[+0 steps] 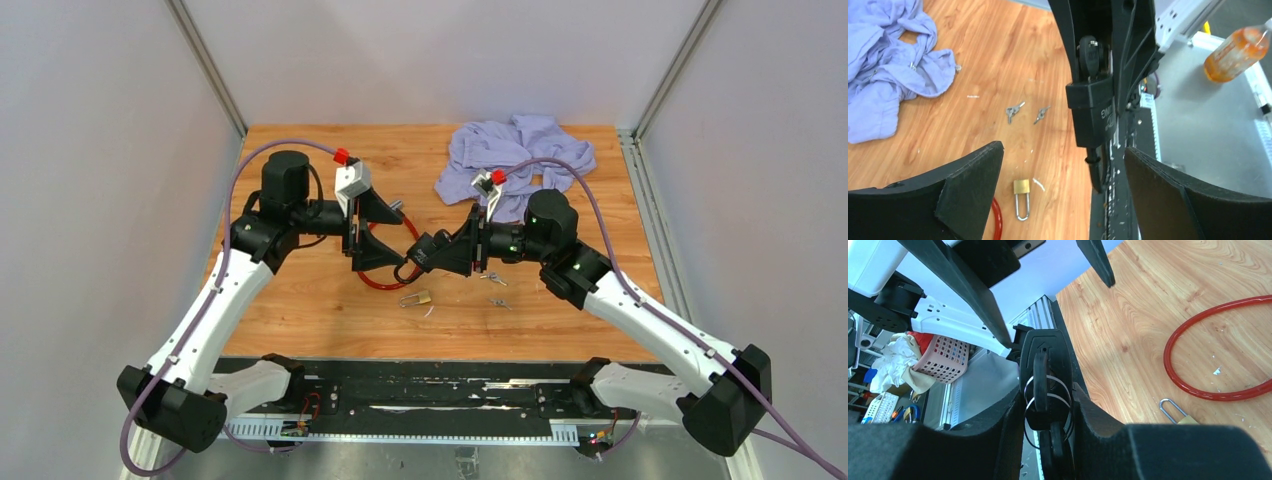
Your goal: Unlock with the key
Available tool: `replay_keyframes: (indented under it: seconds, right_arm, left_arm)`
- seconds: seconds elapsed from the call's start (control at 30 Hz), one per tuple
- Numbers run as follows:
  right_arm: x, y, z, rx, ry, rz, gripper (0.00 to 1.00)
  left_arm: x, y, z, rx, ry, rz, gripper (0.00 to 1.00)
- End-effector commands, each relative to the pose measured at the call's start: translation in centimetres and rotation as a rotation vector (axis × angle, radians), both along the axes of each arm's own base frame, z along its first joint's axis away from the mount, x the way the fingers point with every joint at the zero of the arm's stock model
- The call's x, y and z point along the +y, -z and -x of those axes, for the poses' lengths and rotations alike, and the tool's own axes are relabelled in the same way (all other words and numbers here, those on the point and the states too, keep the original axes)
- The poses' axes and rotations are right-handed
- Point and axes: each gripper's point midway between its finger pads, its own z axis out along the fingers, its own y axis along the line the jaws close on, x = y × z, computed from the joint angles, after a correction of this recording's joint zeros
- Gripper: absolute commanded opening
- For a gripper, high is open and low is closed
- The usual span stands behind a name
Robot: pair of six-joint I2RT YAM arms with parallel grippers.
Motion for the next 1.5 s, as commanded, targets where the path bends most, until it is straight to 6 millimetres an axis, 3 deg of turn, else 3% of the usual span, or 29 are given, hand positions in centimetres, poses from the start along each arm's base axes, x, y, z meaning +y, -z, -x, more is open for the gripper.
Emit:
replay_keyframes:
  seconds: [0.0,0.1,0.37,0.5,0.6,0.8,0.97,1.13,1.33,1.47]
  right_arm:
    - [-0.4,-2.7,0.3,-0.056,-0.01,-0.072,0.01]
    - [-0.2,-2.3,0.1,-0.04,-0.01,-0.063,0.01]
    - [0.2,-2.5,-0.7,-0.03,0.013,-0.086,0.01]
    - [0.5,-2.6,-1.4,-0.001,0.047,-0.139,0.01]
    - [0.7,-2.7,-1.8,0.006,0.077,-0.173,0.01]
    - [0.6,-2.9,-2.3,0.004,0.113,-0.193,0.01]
    - [0.7,-3.0,-2.6,0.003,0.139,-0.202,0.01]
    - [1.1,-2.6,-2.5,0.014,0.139,-0.193,0.01]
    - [1.0,-1.6,-2.3,0.038,0.155,-0.186,0.01]
    - [0.8,-1.1,-2.4,0.055,0.175,-0.182,0.01]
  left_arm:
    - [1.2,2.2,0.4,-0.102,0.002,-0.095,0.92]
    - [1.6,3.1,0.2,-0.105,-0.026,-0.121,0.89]
    - [0.6,5.8,2.9,0.097,0.018,-0.065,0.82]
    - [-1.0,3.7,2.8,0.094,-0.003,0.04,0.78]
    - [-1.7,3.4,2.8,0.097,0.007,0.038,0.68]
    - [-1.5,4.1,2.6,0.082,0.004,-0.008,0.38]
    - [-1.0,5.8,3.0,0.096,0.001,-0.063,0.38]
    - [-0.7,6.0,2.0,0.005,-0.043,-0.111,0.4]
    - [0.8,5.4,-1.5,-0.245,-0.19,-0.231,0.19]
    - [0.7,5.1,-1.8,-0.293,-0.164,-0.255,0.17]
